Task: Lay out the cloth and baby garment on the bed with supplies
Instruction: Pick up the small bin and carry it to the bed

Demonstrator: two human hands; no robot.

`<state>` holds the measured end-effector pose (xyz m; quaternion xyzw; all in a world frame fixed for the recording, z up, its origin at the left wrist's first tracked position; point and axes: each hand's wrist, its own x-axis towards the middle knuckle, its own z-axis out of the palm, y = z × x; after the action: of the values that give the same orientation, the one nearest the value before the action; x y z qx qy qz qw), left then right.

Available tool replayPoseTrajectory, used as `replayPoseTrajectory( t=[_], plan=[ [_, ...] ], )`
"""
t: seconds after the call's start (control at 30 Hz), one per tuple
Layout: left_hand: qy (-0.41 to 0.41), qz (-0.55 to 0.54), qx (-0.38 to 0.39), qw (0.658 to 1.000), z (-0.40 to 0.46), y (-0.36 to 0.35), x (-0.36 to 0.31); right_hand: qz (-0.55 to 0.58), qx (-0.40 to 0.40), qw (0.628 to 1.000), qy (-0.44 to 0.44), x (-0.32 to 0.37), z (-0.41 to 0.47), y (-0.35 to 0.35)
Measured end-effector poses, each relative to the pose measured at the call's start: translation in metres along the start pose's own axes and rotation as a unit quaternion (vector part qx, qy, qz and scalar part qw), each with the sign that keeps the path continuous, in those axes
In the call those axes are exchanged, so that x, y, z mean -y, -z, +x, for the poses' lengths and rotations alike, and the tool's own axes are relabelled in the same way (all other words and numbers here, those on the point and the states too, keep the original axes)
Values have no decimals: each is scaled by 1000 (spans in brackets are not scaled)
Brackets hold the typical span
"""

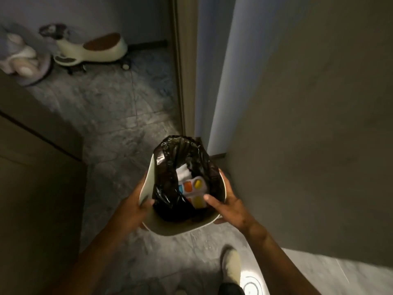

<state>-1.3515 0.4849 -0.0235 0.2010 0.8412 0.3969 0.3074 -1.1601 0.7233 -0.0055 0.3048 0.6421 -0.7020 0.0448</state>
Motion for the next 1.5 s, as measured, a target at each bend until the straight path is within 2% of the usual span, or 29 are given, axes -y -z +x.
replayPoseTrajectory(
  t=[0.17,0.3,0.6,0.67,0.77,0.97,1.1,1.27,1.5],
  plan=[
    [-36,28,48,998,-55,17,-68,11,-74,997,0,33,-108,-13],
    [-12,18,107,994,-107,13,-116,15,-138,990,-6,45,-188,-16],
    [-65,81,186,977,-214,-49,-167,23,-209,978,-7,15,-348,1],
    [-89,80,204,972,-243,-73,-167,31,-219,975,7,-6,-385,5],
    [-84,96,226,966,-288,-115,-166,44,-238,970,9,-45,-440,16],
    [-105,120,294,942,-367,-220,-174,92,-283,953,-58,-131,-548,53],
    [-119,140,351,918,-408,-298,-200,106,-333,934,-70,-178,-614,92],
    [-167,166,414,879,-434,-396,-247,138,-409,900,-57,-226,-677,141],
    [-246,244,452,822,-426,-524,-312,160,-496,852,-54,-272,-715,221]
  ],
)
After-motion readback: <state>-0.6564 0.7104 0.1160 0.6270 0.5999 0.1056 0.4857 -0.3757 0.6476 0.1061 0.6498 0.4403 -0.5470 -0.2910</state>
